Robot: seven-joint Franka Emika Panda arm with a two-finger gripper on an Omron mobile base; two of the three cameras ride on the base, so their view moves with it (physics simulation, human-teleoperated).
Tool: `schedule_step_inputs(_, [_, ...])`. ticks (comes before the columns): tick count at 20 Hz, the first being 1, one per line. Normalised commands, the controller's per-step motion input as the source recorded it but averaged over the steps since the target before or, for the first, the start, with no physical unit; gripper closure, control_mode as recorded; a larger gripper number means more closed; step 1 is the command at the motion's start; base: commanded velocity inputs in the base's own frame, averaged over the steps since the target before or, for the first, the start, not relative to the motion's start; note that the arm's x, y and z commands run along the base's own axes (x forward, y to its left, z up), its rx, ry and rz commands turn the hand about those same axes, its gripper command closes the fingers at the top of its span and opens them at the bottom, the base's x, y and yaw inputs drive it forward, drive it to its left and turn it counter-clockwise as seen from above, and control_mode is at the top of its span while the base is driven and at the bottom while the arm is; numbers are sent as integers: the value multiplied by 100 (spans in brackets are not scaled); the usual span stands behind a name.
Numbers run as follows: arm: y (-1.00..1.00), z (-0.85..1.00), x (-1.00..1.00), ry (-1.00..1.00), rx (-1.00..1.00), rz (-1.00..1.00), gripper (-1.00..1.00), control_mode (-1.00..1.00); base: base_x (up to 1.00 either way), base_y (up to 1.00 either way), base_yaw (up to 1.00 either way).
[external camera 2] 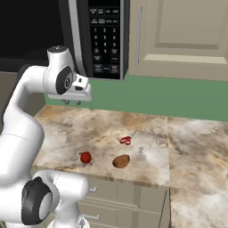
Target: Place the bell pepper and potato inside the fridge drawer. Close the drawer after placing the vegetables.
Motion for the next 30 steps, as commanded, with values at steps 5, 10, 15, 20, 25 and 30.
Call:
schedule_step_inputs(5, [0, -8, -19, 0, 0, 0, -100, -100, 0, 0, 0])
schedule_step_inputs(10, [0, -64, -63, 2, 0, 0, -100, -100, 0, 0, 0])
schedule_step_inputs(15, [-8, -94, -76, 0, 0, 0, -100, -100, 0, 0, 0])
schedule_step_inputs(20, [7, -95, -42, 3, 0, -1, -100, -100, 0, 0, 0])
schedule_step_inputs(25, [0, -42, 8, 3, 0, 11, -100, -100, 0, 0, 0])
schedule_step_inputs(30, [0, -33, 26, -3, 0, 14, -100, -100, 0, 0, 0])
